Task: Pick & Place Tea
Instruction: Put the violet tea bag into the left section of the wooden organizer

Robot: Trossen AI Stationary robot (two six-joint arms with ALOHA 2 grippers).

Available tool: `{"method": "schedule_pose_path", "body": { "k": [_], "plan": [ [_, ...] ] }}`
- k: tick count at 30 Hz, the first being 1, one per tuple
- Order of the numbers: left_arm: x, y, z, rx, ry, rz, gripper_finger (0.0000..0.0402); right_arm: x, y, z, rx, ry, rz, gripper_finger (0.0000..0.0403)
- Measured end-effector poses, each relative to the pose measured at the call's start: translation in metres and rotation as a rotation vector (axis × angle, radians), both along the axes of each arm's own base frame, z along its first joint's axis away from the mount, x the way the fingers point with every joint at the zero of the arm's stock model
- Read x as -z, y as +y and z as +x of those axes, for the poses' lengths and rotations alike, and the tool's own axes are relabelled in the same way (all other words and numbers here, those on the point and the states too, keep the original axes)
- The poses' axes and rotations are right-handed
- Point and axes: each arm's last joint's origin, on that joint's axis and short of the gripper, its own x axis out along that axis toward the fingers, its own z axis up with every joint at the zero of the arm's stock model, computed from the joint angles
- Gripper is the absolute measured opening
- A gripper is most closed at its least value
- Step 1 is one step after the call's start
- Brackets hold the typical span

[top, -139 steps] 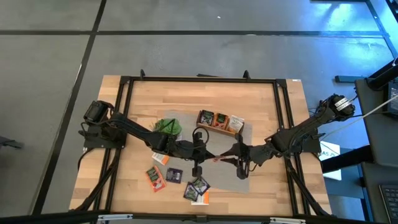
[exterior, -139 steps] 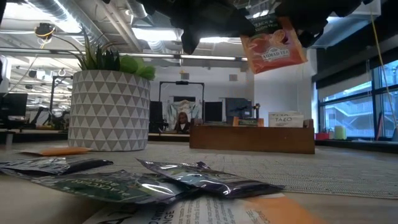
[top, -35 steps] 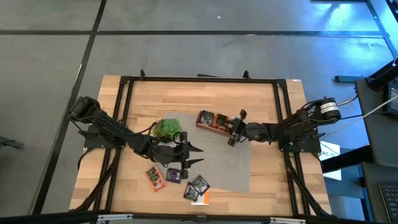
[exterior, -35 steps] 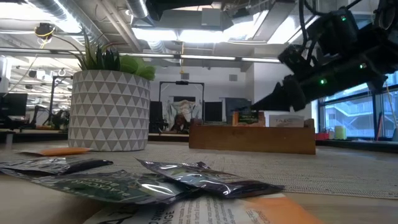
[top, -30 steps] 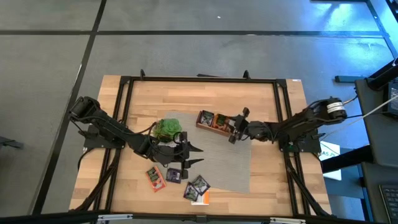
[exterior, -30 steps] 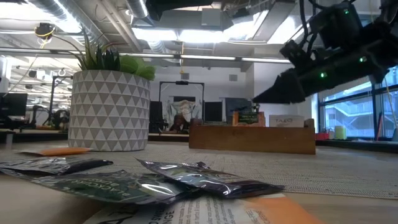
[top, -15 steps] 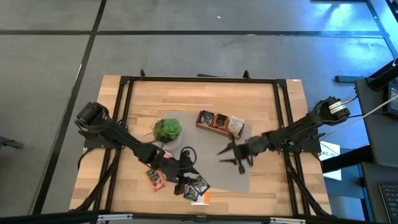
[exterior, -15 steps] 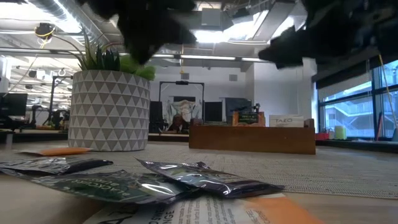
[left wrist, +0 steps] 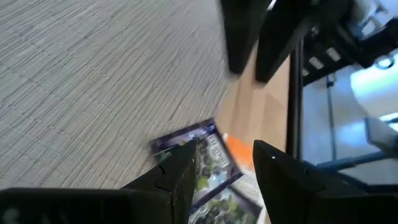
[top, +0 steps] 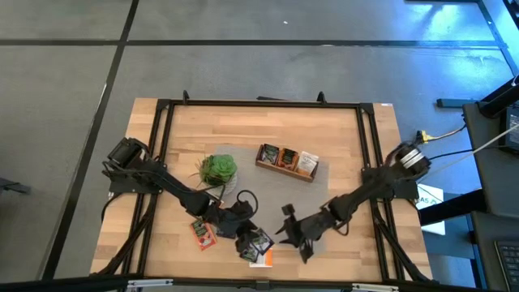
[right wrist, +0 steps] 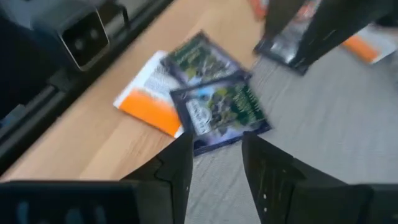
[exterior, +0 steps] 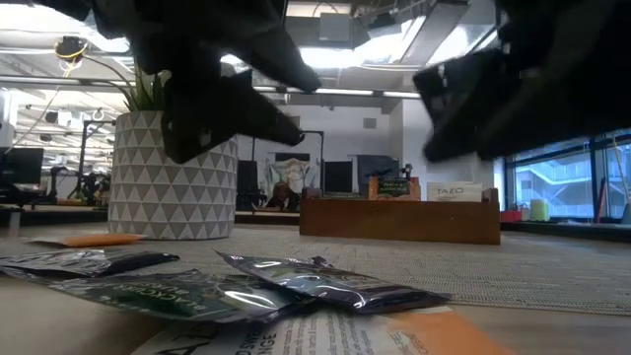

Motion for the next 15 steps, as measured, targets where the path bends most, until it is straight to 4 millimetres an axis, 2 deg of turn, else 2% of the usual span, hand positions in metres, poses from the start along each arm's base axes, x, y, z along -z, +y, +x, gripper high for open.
{"method": "schedule_pose_path", "body": {
  "k": [9, 15],
  "plan": [
    [-0.001, -0.002, -0.001, -0.076, 0.007, -0.076, 0.0152, 0.039, 0.027, 0.026, -0.025, 0.037, -0.029, 0.0140],
    [0.001, -0.003, -0.003, -0.154, 0.050, -0.173, 0.0152, 0.048, 0.032, 0.034, -0.033, 0.057, -0.046, 0.0140]
  ]
}}
